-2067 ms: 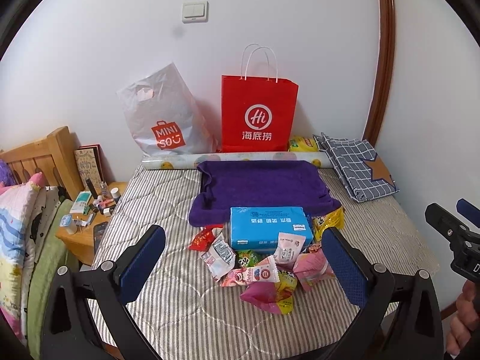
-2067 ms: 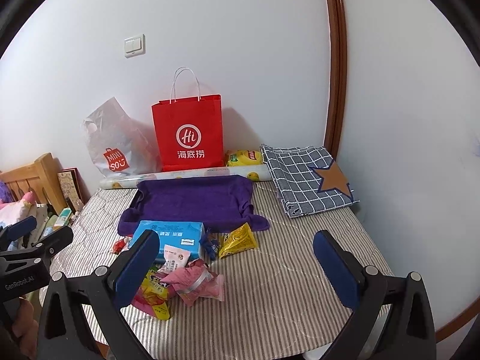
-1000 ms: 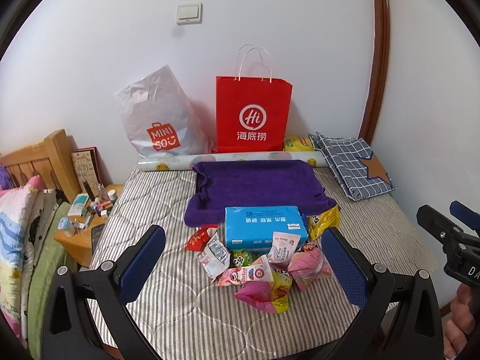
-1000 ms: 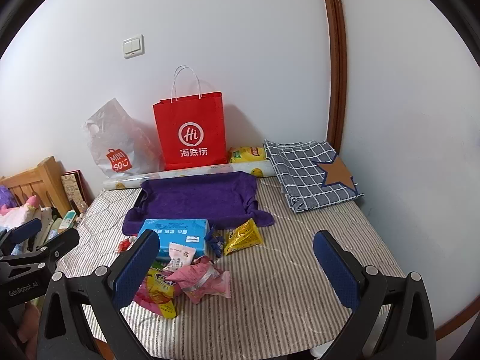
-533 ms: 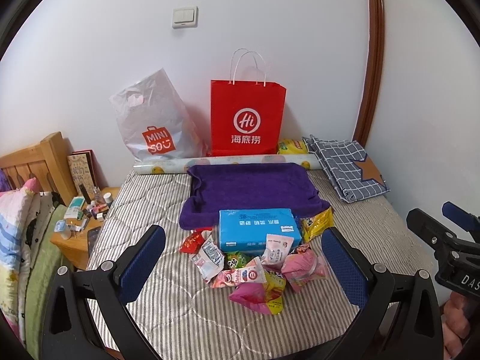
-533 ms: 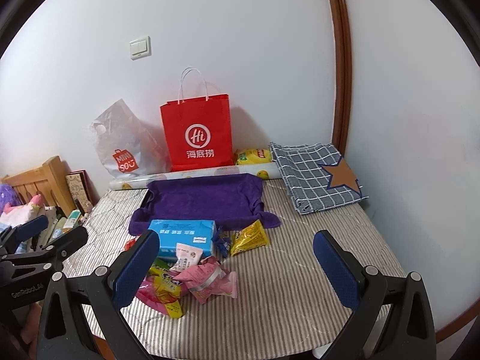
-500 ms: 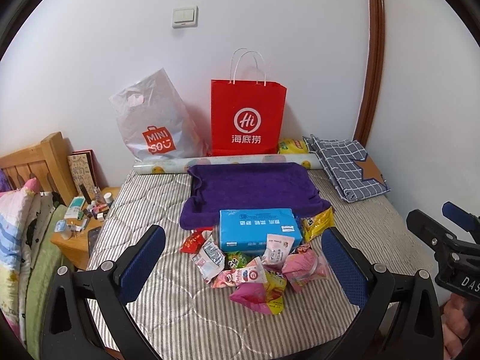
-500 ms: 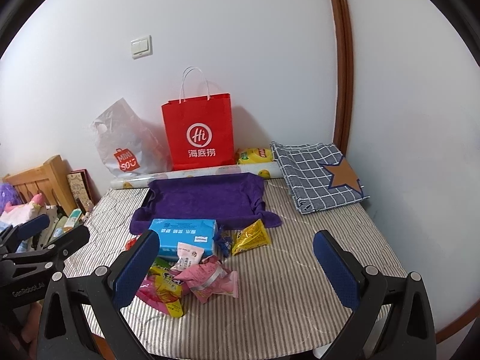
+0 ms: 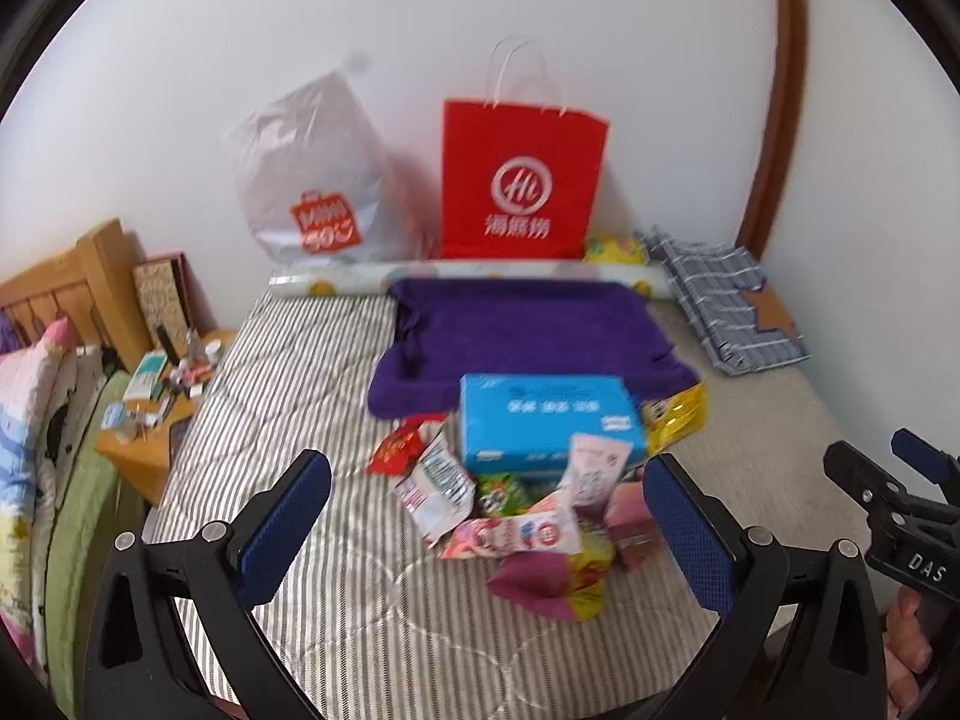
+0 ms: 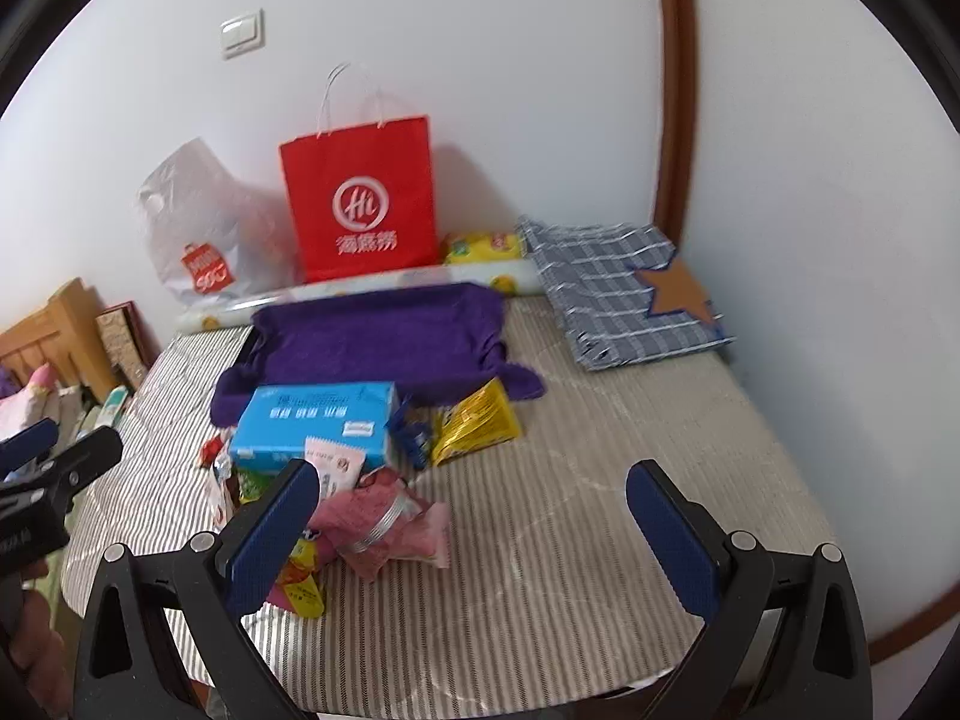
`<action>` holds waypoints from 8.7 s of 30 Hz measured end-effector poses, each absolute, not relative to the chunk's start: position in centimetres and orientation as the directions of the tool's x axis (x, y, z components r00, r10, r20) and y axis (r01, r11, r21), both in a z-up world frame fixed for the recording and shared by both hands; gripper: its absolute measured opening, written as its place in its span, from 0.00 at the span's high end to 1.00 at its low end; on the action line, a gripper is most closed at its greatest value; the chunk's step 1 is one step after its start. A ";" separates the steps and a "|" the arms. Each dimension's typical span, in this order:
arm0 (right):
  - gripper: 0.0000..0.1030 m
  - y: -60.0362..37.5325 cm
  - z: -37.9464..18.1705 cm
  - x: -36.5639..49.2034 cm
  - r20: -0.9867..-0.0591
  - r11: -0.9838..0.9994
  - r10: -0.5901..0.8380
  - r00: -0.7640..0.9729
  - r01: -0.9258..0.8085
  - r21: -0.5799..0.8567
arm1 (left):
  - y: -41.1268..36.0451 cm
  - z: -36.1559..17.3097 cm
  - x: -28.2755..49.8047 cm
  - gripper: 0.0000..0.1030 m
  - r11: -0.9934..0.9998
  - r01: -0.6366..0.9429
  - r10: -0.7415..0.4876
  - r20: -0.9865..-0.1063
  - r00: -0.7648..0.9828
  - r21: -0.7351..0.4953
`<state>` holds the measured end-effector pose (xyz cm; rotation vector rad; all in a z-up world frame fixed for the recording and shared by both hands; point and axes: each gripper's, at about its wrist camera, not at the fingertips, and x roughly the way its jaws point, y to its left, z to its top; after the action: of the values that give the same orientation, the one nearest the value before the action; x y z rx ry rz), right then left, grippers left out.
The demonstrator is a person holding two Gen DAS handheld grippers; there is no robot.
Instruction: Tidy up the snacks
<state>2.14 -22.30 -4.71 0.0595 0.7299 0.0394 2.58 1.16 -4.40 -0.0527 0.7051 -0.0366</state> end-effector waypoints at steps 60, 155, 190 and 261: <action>0.55 -24.2 -14.9 10.2 -0.848 0.998 -0.036 0.529 0.060 -0.005 | 10.6 -15.9 15.4 0.13 0.993 -0.053 -0.062 -0.841 0.538 -0.107; 0.53 -20.2 -3.0 24.2 -0.693 0.975 0.220 0.686 -0.158 0.153 | 1.8 -2.8 23.6 0.48 0.966 0.175 -0.259 -0.721 0.643 -0.191; 0.53 -18.0 -13.2 38.3 -0.816 0.963 0.169 0.553 -0.270 0.017 | 4.5 -12.8 38.2 0.48 0.983 0.105 -0.183 -0.838 0.513 -0.151; 0.15 -22.9 -5.8 20.1 -0.759 0.998 -0.049 0.649 0.065 -0.009 | -0.7 -5.0 26.4 0.09 0.960 0.257 -0.241 -0.781 0.576 -0.107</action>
<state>20.06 -22.87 -5.82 0.0196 0.8624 -0.0644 26.39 -0.73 -4.99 0.0183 0.9112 -0.2916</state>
